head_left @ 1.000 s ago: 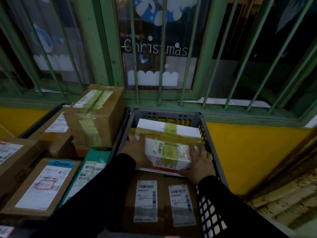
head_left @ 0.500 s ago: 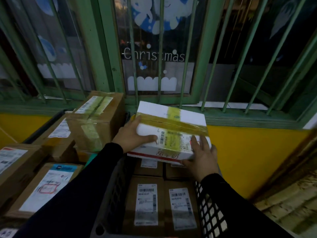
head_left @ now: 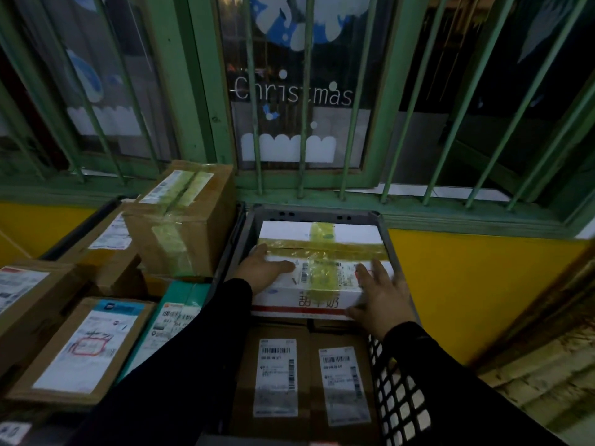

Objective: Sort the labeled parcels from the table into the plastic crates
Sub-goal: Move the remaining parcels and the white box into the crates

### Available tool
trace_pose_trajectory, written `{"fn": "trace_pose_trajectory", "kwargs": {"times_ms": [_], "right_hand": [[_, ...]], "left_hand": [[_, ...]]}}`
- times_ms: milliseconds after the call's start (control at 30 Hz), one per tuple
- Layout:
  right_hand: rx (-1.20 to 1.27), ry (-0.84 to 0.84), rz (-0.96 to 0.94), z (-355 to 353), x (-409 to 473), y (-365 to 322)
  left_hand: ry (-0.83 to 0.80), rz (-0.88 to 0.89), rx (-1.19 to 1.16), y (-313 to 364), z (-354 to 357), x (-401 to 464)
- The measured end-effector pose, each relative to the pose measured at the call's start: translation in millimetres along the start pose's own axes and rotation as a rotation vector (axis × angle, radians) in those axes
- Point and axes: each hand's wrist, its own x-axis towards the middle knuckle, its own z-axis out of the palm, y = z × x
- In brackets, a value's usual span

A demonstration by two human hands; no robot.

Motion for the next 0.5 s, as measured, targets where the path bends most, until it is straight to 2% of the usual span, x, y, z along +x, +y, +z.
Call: {"fn": "trace_pose_trajectory", "kwargs": {"times_ms": [100, 200, 400, 500], "right_hand": [[-0.050, -0.061, -0.016, 0.9, -3.4, -4.8], [-0.040, -0.063, -0.007, 4.3, -1.5, -12.3], [0.045, -0.193, 0.073, 29.1, 9.6, -21.0], [0.049, -0.208, 0.080, 35.1, 17.5, -23.1]], "left_hand": [[0.021, -0.045, -0.102, -17.8, 6.5, 2.0], [0.063, -0.028, -0.099, -28.1, 10.6, 8.5], [0.038, 0.005, 0.333, -35.7, 16.9, 17.9], [0.068, 0.057, 0.403, -36.4, 20.3, 23.9]]}}
